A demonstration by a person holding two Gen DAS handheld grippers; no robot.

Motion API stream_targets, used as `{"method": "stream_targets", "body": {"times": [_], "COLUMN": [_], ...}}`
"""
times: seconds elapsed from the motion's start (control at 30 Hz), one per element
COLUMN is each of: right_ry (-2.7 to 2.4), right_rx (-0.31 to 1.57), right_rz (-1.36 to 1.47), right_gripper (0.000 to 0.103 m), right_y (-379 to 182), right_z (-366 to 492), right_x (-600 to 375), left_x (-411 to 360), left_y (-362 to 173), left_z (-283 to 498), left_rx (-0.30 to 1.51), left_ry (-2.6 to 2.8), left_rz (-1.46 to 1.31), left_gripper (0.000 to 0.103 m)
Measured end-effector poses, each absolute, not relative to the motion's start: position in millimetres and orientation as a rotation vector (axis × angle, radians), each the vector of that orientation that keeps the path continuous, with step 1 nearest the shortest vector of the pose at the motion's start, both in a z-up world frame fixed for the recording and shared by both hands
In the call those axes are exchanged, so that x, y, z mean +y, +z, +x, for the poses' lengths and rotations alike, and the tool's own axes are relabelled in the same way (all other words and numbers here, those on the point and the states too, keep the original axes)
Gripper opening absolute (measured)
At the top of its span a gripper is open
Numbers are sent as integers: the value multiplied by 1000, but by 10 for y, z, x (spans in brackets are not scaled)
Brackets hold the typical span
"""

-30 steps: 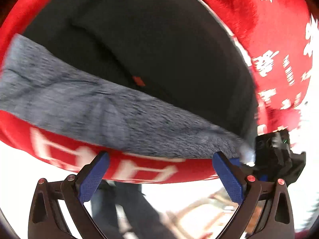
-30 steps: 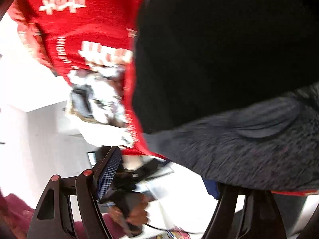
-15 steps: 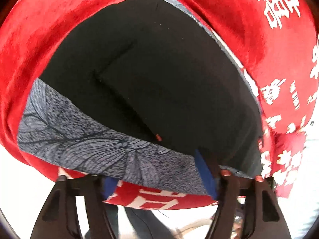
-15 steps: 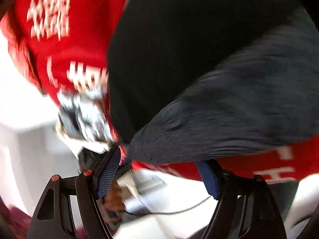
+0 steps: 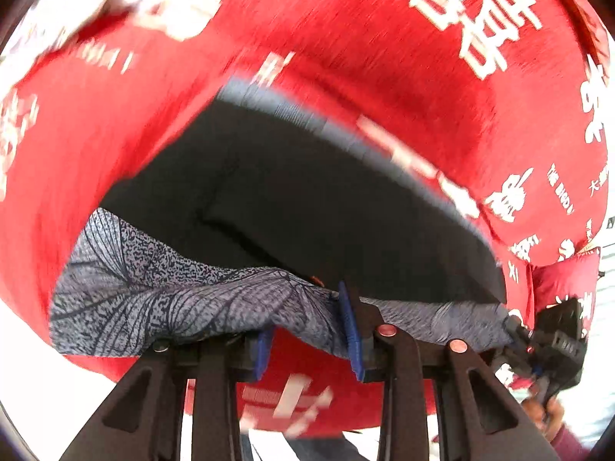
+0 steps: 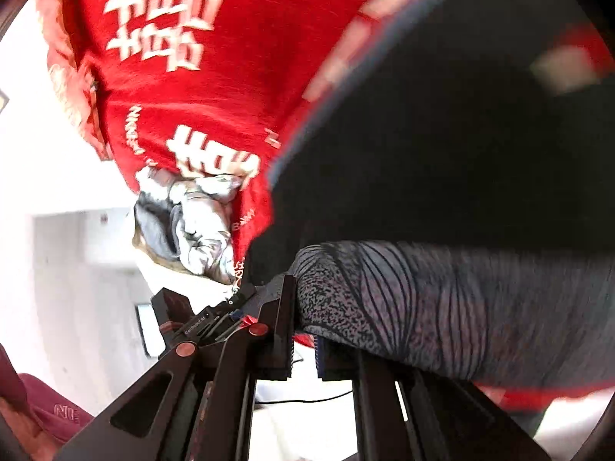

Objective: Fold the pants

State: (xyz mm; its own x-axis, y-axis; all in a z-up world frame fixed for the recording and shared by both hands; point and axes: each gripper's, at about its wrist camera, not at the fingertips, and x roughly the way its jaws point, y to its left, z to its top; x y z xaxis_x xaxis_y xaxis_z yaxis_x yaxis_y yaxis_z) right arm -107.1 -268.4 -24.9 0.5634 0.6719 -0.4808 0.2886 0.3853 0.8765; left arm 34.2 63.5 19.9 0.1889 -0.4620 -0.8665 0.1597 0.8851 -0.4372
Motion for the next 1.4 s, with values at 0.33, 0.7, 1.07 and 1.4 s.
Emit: {"method": "stream_targets", "body": {"times": [0.33,0.7,1.07,1.4], "right_ry": [276,389,259,-256], "right_rx": [1191,1202,1133,1097], "right_rz": [1086,1121,974,1170], "right_gripper": [14,80,80,81], "right_y": [-660,-927,-349,-616], "right_z": [572,789,-317,-2513], "right_x": [-3405,-3413,-3684,-4466], "left_x": [48,-87,-1528,-2947], "left_y": [-119,215,-53,-110], "left_z": [1522,1708,378,-642], "left_rx": [1198,1165,1395,1483], "left_ry": [-194,-87,-562,-1008], "left_rz": [-136,10,220,292], "left_gripper": [87,87,87,87]}}
